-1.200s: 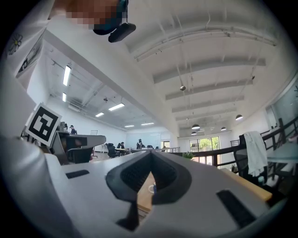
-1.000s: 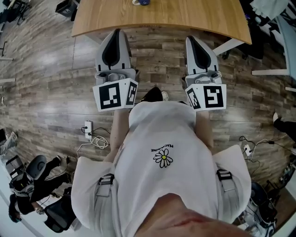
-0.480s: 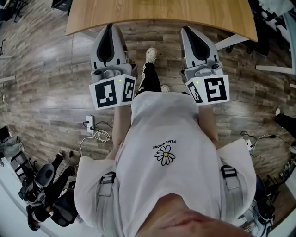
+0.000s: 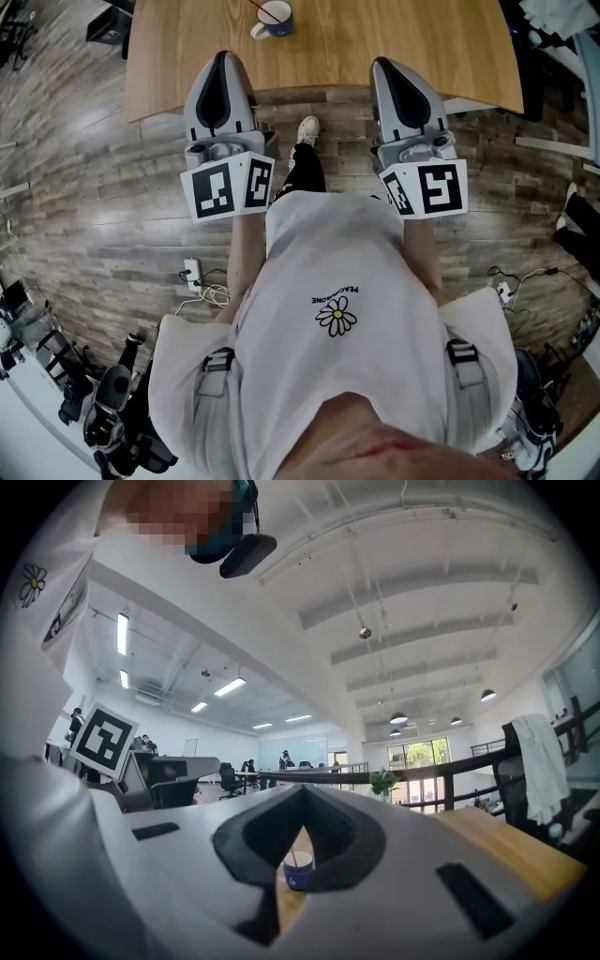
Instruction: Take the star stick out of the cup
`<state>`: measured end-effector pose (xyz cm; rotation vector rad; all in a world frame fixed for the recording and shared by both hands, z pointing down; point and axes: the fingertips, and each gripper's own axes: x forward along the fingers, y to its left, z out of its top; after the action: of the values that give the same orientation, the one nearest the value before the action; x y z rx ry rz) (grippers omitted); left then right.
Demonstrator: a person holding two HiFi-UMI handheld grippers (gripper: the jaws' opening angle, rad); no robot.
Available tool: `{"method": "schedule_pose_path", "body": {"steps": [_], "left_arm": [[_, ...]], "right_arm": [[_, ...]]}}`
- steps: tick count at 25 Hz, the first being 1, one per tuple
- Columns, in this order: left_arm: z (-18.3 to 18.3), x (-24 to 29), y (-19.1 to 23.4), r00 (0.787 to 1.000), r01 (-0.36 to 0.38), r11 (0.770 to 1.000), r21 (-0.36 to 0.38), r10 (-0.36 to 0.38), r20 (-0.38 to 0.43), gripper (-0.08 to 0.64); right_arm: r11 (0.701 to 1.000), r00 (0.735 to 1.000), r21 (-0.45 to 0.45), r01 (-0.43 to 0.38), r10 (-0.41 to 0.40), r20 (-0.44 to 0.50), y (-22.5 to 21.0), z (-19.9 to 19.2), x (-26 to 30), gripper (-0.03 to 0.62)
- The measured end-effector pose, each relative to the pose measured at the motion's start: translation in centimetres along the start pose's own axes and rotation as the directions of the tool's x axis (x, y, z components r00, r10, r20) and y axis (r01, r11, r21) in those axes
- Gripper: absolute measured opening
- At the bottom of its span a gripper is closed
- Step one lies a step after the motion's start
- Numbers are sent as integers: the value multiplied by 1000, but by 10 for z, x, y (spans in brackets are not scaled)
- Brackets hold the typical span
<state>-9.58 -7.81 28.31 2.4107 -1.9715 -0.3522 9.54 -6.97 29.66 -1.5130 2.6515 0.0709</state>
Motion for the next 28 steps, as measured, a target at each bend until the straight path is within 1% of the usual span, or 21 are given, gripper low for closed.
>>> {"method": "schedule_pose_path", "body": {"steps": [3, 6, 9, 11, 14, 18, 21, 25, 28], "left_arm": [[-1, 46, 19, 1000, 23, 1000, -6, -23, -6, 17], [-2, 94, 41, 999, 53, 999, 8, -53, -13, 17], [-1, 137, 65, 998, 66, 998, -1, -66, 2, 17], [-2, 159, 78, 998, 70, 998, -8, -70, 11, 17], [-9, 183, 95, 998, 66, 998, -17, -66, 2, 17], [-17, 203, 101, 998, 54, 998, -30, -54, -14, 17], [-10, 212, 92, 999, 49, 999, -20, -48, 9, 17], [-7, 207, 83, 999, 36, 999, -17, -36, 19, 17], [-12, 206, 88, 999, 28, 999, -14, -28, 18, 17]], "right_arm": [[1000, 1000, -7, 17, -17, -2, -13, 2, 46, 8], [999, 1000, -24, 29, -29, -1, -25, 5, 96, 8], [998, 999, -43, 36, -36, -4, -34, 5, 144, 8], [999, 999, -42, 32, -33, -7, -38, 3, 169, 8], [999, 1000, -49, 11, -12, -18, -40, -1, 197, 8], [999, 999, -49, -12, 11, -35, -48, -5, 222, 8], [999, 999, -42, -34, 33, -19, -55, -3, 232, 8], [997, 998, -47, -69, 69, 1, -51, 0, 234, 8], [996, 996, -45, -81, 82, 18, -48, 0, 239, 8]]}}
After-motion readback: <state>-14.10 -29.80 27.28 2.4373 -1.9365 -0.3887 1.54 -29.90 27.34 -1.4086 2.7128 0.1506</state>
